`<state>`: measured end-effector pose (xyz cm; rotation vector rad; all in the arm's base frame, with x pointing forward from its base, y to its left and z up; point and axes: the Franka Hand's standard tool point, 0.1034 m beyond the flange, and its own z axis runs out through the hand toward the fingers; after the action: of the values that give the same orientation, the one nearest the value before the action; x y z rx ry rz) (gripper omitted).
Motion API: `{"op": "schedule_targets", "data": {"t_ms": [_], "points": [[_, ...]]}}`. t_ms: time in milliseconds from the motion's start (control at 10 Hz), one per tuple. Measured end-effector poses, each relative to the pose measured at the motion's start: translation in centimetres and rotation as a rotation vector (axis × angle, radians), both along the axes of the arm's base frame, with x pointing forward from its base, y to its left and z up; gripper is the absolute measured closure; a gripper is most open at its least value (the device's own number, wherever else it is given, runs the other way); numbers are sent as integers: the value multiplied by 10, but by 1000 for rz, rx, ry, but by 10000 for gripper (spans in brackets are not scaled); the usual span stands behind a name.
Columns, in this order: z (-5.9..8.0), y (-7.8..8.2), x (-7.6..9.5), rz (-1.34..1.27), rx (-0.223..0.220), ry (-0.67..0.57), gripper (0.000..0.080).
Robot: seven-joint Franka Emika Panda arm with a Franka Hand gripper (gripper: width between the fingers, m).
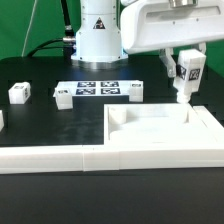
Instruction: Assemble one leg
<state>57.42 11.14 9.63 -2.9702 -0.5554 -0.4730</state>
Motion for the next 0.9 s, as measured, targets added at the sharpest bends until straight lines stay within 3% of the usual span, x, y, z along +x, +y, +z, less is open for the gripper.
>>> {"op": "schedule_targets", "data": {"t_ms": [200, 700, 900], "points": [[-4, -4, 20, -2, 6, -17, 511], [-5, -2, 19, 1, 6, -14, 511], [-6, 1, 29, 8, 9, -25, 511]]}}
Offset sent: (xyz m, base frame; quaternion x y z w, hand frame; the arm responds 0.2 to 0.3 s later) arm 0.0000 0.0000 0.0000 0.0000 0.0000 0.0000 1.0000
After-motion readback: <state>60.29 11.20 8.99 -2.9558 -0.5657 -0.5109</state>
